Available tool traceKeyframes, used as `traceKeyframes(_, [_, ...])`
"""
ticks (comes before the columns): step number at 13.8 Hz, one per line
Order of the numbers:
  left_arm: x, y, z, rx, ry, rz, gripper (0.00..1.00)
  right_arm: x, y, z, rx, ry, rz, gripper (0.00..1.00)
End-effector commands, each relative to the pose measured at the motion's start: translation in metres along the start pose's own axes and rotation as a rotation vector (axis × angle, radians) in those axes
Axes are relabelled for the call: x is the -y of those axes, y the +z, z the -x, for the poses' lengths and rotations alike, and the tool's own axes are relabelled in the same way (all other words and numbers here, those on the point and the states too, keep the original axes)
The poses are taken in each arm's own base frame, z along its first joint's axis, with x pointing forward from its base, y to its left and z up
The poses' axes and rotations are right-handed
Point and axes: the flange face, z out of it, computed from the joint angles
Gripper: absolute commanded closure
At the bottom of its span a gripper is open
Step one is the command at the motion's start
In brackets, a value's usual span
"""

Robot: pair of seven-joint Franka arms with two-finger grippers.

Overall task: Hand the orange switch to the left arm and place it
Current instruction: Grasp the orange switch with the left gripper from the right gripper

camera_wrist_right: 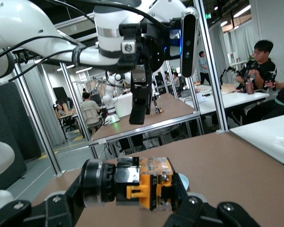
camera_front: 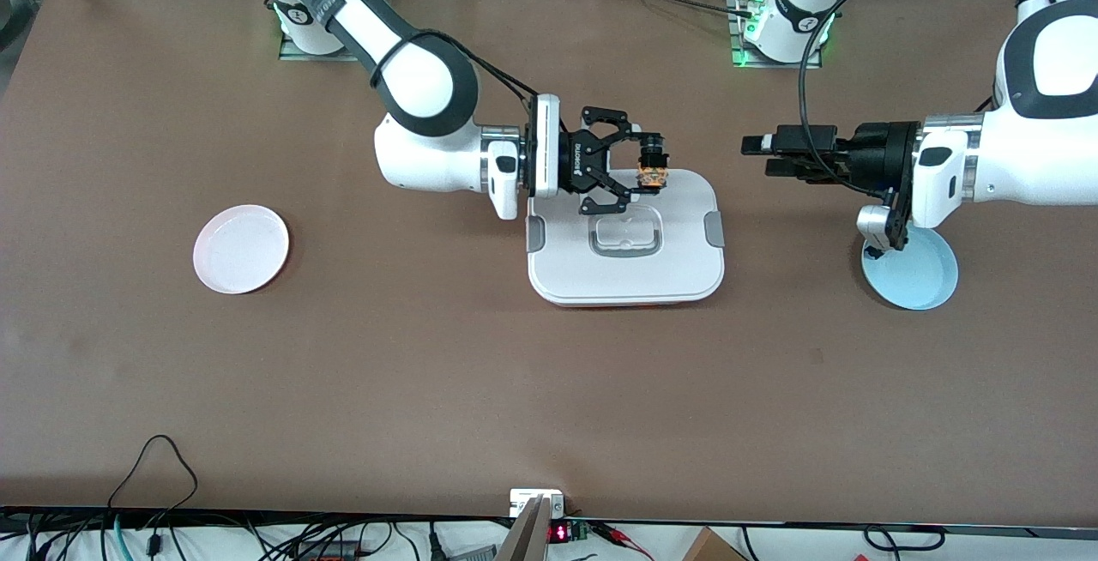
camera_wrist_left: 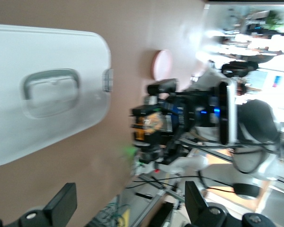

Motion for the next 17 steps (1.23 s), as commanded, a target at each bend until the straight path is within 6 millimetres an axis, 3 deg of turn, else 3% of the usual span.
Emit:
traceKeyframes(1, [0.027, 0.025, 0.002, 0.005, 0.017, 0.245, 0.00, -0.008, 0.010, -0.006, -0.051, -0.023, 0.024, 1.00])
traceKeyframes(5, [0.064, 0.065, 0.004, -0.109, 0.114, 0.348, 0.00, -0.009, 0.009, -0.007, -0.052, -0.024, 0.027, 1.00])
traceKeyframes(7, [0.069, 0.088, 0.004, -0.156, 0.110, 0.400, 0.00, -0.009, 0.009, -0.008, -0.052, -0.027, 0.028, 1.00])
traceKeyframes(11, [0.064, 0.103, 0.002, -0.178, 0.102, 0.418, 0.01, -0.009, 0.009, -0.008, -0.051, -0.032, 0.028, 1.00])
traceKeyframes(12, [0.065, 0.106, 0.002, -0.178, 0.113, 0.417, 0.10, -0.009, 0.009, -0.008, -0.051, -0.032, 0.028, 1.00])
traceKeyframes(16, [0.066, 0.111, 0.002, -0.177, 0.136, 0.414, 0.65, -0.009, 0.009, -0.008, -0.048, -0.034, 0.028, 1.00])
traceKeyframes(17, [0.067, 0.111, 0.001, -0.186, 0.138, 0.410, 0.73, -0.009, 0.009, -0.008, -0.048, -0.034, 0.027, 1.00])
